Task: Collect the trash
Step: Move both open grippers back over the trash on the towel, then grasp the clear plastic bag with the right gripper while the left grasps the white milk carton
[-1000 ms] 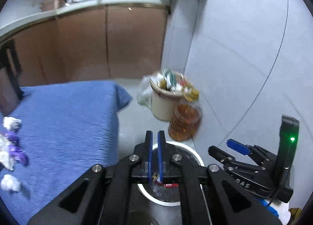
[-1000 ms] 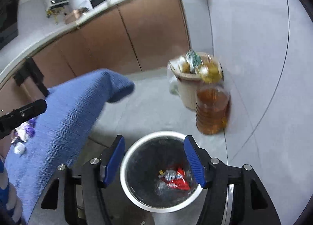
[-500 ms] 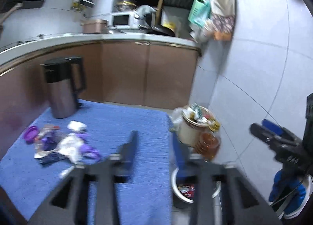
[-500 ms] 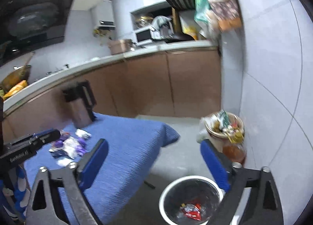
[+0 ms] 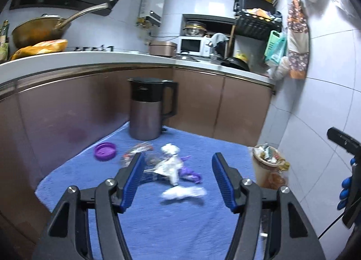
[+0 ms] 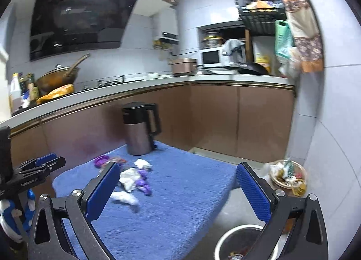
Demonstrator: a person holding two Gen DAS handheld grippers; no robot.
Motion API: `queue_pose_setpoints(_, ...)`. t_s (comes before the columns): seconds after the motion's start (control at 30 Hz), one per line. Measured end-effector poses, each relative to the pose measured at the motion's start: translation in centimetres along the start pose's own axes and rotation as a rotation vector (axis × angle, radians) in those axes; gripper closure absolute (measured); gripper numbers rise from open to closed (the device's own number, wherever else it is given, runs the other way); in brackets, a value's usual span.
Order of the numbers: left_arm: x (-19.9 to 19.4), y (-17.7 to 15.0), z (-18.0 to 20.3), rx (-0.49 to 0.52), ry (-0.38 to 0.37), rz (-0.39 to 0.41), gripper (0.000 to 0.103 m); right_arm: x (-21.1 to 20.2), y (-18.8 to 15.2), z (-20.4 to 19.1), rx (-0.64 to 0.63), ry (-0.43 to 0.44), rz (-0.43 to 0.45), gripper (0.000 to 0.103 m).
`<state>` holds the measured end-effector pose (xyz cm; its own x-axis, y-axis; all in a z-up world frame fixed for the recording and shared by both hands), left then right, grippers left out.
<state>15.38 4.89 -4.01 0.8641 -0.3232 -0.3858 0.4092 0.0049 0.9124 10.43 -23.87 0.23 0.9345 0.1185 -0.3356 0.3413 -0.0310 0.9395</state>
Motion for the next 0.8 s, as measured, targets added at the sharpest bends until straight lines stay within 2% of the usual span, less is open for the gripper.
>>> queue_pose_setpoints(0.2,0.7,-2.3,-5.1,-0.029,0.028,-0.056,0.043,3.2,-0.9,-3.1,-0.039,0.069,-0.054,0.0)
queue_pose_setpoints(0.4,4.3,-5.3,-7.5,-0.016,-0.013,-0.159,0.043,7.8,-3.4,-5.7,-0.069,0.159,-0.176,0.0)
queue_pose_setpoints(0.63,11.5,-8.4,-10.9,-0.027,-0.08,-0.308,0.043,14.3,-7.9,-9.4,-0.13,0.26,-0.351,0.0)
queue_pose_setpoints(0.73,13.4,-8.2,-10.1,0.035,-0.125,-0.322,0.043,17.1,-10.1,-11.1,-0.177,0.291,-0.424,0.0)
queue_pose_setpoints(0.8,14.1,-7.4,-8.2,0.114,-0.203,-0.316,0.043,18.6,-11.2,-12.0,-0.203,0.312,-0.456,0.0)
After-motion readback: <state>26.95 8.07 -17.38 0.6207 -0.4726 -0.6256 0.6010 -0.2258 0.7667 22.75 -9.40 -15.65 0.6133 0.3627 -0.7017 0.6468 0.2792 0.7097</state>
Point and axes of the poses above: each gripper's, at about its wrist camera, not at the fingertips, and x roughly the way its jaws point, z to its right, y to its top, the point moved 8 cm from there along x, roughly the way its jaws point, and after that the axes turned 3 degrees about -y, right-handed, at the moved point
